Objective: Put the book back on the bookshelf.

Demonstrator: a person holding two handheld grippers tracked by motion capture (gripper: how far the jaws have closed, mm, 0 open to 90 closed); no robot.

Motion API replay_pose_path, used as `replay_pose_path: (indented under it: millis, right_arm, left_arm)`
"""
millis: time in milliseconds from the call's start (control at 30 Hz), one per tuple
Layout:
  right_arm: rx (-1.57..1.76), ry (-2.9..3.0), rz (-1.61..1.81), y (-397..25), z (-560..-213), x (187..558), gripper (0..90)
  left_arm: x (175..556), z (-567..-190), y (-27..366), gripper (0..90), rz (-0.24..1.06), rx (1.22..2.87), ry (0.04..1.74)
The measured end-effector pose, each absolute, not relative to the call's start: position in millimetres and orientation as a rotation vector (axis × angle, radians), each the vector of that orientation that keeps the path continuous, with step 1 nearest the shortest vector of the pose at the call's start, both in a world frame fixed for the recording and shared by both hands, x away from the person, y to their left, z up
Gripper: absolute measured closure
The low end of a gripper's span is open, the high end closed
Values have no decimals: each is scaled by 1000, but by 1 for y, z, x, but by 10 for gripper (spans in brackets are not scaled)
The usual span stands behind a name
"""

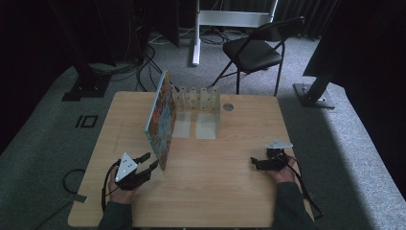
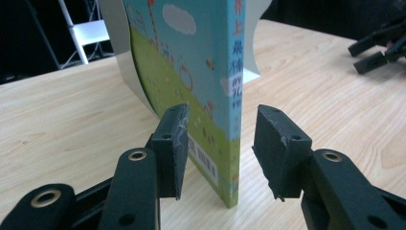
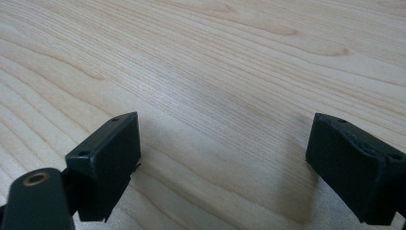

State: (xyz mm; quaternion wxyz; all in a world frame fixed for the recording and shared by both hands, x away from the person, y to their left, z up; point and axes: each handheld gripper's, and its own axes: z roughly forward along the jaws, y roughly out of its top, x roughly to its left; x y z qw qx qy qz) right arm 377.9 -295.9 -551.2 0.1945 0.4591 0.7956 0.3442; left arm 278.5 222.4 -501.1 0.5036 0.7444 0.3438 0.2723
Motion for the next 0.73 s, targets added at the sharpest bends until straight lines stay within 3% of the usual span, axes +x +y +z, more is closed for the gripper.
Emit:
replay_pose_path:
  millis: [633, 733]
  right_arm:
    - [1287, 2230, 965, -296, -551, 378, 112]
    - [1287, 2231, 965, -296, -551, 378, 112]
  left_arm:
    - [279, -514, 238, 556, 621, 1893, 850]
    - [280, -517, 240, 554, 664, 1899, 882]
